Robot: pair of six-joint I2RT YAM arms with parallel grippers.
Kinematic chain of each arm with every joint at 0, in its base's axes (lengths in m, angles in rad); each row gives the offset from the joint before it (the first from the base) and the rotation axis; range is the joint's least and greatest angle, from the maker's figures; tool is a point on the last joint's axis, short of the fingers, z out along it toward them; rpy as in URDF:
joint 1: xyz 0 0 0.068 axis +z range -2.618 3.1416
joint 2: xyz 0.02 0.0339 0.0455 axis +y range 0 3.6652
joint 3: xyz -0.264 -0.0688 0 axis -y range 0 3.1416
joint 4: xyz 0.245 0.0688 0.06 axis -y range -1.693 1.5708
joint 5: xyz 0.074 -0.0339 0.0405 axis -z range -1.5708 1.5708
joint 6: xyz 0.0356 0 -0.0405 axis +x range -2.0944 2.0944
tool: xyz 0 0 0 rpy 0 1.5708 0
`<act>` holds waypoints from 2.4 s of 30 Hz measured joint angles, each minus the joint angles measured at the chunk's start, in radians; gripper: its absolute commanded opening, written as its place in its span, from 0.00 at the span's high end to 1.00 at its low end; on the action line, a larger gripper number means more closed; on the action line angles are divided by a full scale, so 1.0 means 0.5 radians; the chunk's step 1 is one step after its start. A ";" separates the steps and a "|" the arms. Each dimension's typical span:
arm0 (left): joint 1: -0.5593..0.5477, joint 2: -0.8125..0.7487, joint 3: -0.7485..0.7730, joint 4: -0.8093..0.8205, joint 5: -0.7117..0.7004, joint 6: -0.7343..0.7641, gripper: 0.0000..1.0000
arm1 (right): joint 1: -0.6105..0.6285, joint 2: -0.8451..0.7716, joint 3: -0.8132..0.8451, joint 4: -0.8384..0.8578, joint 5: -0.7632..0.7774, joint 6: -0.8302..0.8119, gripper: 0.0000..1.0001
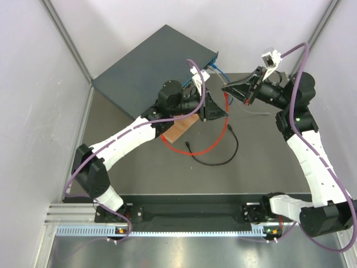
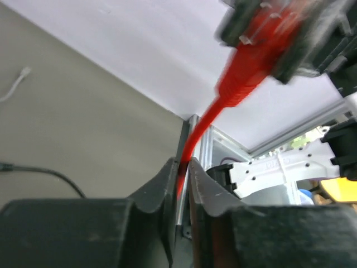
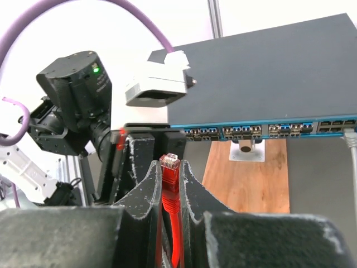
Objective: Insert the plug into the switch port
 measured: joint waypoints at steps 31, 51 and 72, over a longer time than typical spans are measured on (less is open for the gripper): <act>0.002 -0.024 -0.150 0.422 0.262 -0.024 0.44 | 0.008 -0.079 -0.098 -0.392 -0.169 -0.372 1.00; 0.057 -0.683 0.023 -1.082 0.115 2.501 0.44 | 0.022 0.301 0.347 -2.310 -0.595 -1.917 1.00; -0.121 -0.585 0.068 -1.572 0.220 3.307 0.45 | 0.275 0.477 0.346 -2.514 -0.658 -1.986 1.00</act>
